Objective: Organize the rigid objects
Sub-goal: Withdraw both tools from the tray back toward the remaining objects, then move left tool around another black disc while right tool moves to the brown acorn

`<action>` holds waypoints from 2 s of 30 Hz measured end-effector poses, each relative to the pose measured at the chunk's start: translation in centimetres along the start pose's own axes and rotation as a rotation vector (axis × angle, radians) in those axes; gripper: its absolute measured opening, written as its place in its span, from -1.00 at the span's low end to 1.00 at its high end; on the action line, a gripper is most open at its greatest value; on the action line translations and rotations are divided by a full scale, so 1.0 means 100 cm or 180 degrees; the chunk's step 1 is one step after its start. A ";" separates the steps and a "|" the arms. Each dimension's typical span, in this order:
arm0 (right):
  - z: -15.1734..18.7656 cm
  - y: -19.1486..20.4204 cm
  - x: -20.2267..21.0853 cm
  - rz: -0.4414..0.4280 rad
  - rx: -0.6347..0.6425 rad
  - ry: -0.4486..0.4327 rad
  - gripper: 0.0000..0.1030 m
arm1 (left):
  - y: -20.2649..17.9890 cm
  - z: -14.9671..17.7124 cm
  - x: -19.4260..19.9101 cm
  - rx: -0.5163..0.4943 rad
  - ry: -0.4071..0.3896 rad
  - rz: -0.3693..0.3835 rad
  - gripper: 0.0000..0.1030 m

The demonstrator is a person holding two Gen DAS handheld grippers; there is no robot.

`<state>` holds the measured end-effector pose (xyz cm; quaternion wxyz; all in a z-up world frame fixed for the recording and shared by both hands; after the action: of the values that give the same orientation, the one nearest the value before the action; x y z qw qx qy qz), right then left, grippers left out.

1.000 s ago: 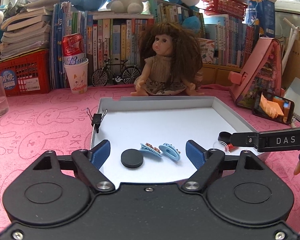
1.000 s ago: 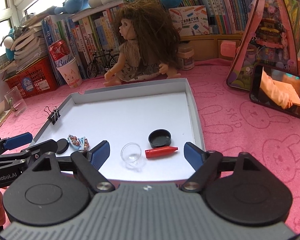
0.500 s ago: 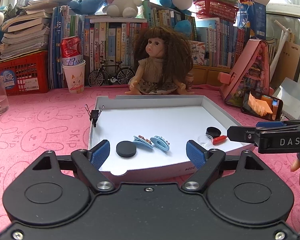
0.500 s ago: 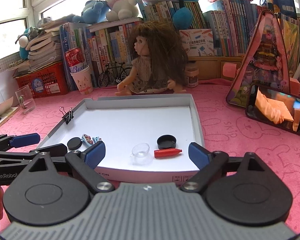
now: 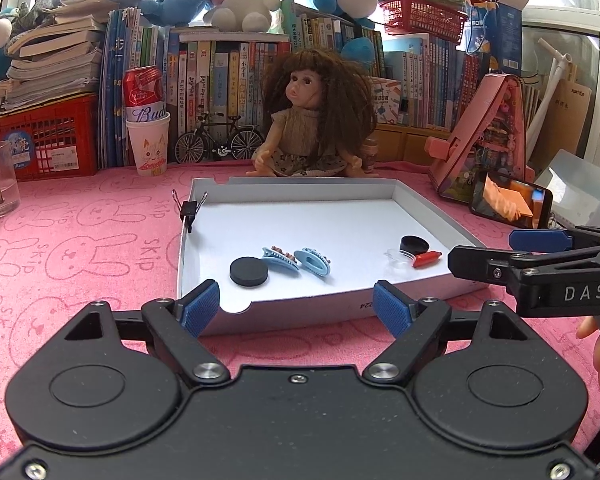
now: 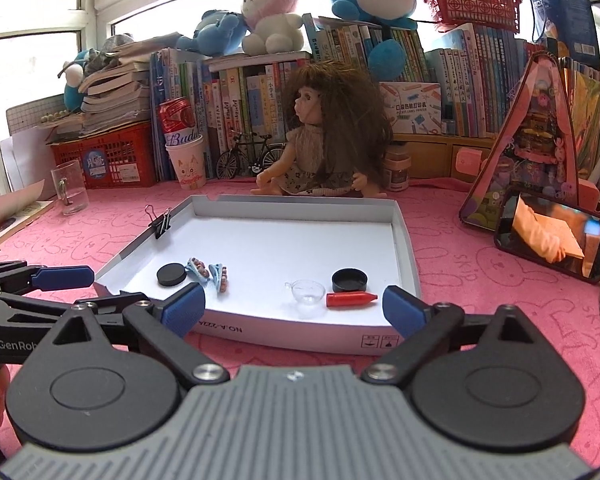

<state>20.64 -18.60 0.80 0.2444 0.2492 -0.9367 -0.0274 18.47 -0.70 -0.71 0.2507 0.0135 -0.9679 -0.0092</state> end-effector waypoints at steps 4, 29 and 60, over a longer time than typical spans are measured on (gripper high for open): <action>0.005 0.004 0.006 -0.0044 -0.0016 -0.0035 0.96 | 0.000 0.005 0.008 -0.0002 -0.0019 0.0033 0.60; 0.057 0.027 0.030 -0.0050 -0.0007 0.0044 0.96 | 0.006 0.055 0.030 -0.0021 0.0175 0.0059 0.60; 0.085 0.046 0.036 -0.0187 0.0179 0.0092 0.43 | 0.012 0.069 0.044 0.0002 0.0172 0.0040 -0.17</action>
<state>11.81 -16.92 -4.28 0.2499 0.2838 -0.9257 -0.0045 11.31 0.42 -4.56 0.2768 0.0077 -0.9609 -0.0070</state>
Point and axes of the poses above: each gripper's, at about its wrist camera, not at the fingertips, and x roughly against the way its jaws point, y to its left, z to its underside, the point moved 9 cm from there along -x, roughly the way its jaws point, and after that the axes turned 13 degrees about -z, right-handed, at the moved point
